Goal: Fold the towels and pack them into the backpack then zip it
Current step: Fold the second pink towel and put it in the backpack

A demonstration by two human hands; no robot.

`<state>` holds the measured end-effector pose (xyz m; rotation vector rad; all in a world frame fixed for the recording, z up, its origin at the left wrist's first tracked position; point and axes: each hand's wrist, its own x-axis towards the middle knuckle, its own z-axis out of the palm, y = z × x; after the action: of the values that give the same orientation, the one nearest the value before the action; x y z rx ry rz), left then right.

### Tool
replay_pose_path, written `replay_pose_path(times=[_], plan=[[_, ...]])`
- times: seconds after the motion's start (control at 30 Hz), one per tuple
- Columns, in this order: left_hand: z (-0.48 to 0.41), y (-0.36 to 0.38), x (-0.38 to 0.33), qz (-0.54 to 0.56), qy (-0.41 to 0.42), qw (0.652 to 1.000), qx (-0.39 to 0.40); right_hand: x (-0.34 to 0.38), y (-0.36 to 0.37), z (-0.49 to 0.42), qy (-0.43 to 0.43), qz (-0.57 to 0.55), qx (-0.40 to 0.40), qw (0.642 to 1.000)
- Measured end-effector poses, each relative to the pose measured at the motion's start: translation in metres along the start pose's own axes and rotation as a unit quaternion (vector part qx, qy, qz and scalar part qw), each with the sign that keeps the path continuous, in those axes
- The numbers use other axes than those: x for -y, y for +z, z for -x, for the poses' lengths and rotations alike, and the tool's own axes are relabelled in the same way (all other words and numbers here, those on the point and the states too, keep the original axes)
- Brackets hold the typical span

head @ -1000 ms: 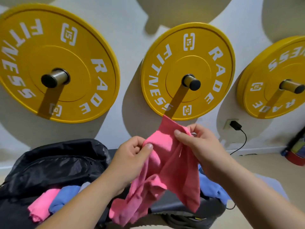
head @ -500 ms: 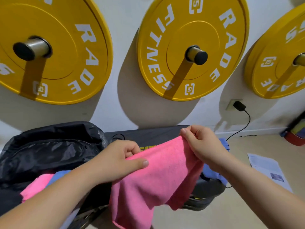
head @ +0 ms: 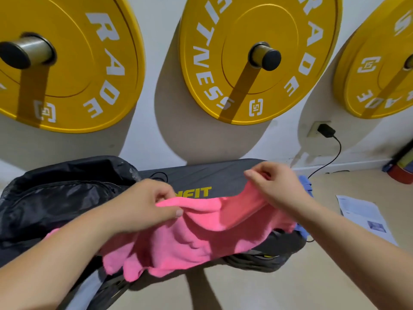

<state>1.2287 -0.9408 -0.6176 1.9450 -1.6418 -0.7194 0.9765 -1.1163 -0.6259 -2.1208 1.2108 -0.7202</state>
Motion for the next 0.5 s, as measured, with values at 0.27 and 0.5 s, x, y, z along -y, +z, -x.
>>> replay_pose_path(times=[0.27,0.5], plan=[[0.0,0.028,-0.037,0.073,0.059,0.991,-0.094,0.05,0.03,0.024,-0.087,-0.077,0.275,0.954],[-0.006,0.012,-0.01,0.104,-0.037,0.99,-0.088,0.027,0.018,0.001,-0.018,0.028,0.103,0.994]])
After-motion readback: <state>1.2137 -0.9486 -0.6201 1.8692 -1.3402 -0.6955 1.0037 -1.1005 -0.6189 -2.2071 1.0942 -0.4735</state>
